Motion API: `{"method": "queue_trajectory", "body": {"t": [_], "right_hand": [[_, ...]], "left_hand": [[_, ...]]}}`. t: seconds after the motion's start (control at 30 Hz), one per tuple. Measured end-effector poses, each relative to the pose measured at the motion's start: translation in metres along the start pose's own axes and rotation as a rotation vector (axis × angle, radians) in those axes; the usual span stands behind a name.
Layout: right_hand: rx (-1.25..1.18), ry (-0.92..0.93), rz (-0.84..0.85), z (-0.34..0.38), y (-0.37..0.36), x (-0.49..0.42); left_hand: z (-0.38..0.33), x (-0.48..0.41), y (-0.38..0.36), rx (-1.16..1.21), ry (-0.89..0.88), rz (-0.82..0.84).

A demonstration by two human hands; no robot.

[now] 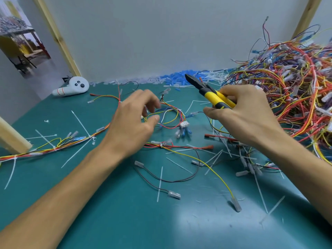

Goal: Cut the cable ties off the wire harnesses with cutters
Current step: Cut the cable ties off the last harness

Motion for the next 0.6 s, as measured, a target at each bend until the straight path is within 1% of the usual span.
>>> {"method": "queue_trajectory", "body": {"t": [0.03,0.07,0.13,0.2,0.27,0.33,0.43,0.53,0.6], "right_hand": [[0.004,0.0,0.005,-0.001,-0.001,-0.001],[0.006,0.0,0.014,-0.002,-0.002,-0.001],[0.017,0.001,0.036,-0.003,-0.005,-0.002],[0.035,-0.006,0.053,-0.005,-0.007,-0.002],[0.044,-0.014,0.069,-0.005,-0.008,-0.001],[0.013,-0.024,0.1,-0.004,-0.009,-0.002],[-0.063,-0.052,0.146,-0.007,-0.01,-0.005],[-0.094,-0.1,0.129,-0.014,-0.01,-0.01],[-0.155,-0.116,0.103,-0.015,-0.012,-0.011]], "left_hand": [[0.005,-0.002,0.002,-0.052,0.089,-0.043],[0.011,-0.002,0.003,-0.124,0.185,-0.036],[0.02,-0.001,0.002,-0.27,0.34,0.081],[0.022,0.002,-0.002,-0.372,0.405,0.204],[0.023,0.001,-0.004,-0.42,0.362,0.25],[0.022,0.0,-0.002,-0.361,0.319,0.24],[0.022,-0.001,-0.002,-0.217,0.286,0.177],[0.023,0.0,-0.006,-0.14,0.201,0.085],[0.023,-0.001,-0.005,-0.084,0.154,0.034]]}}
Point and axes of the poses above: each hand's wrist, its own x-axis away from the middle knuckle, its own y-axis out of the back of the hand, z = x × y, the point moved 1 cm from there along -x, towards the middle knuckle, and after that the axes turned 14 degrees about x, right-handed, at the moved point
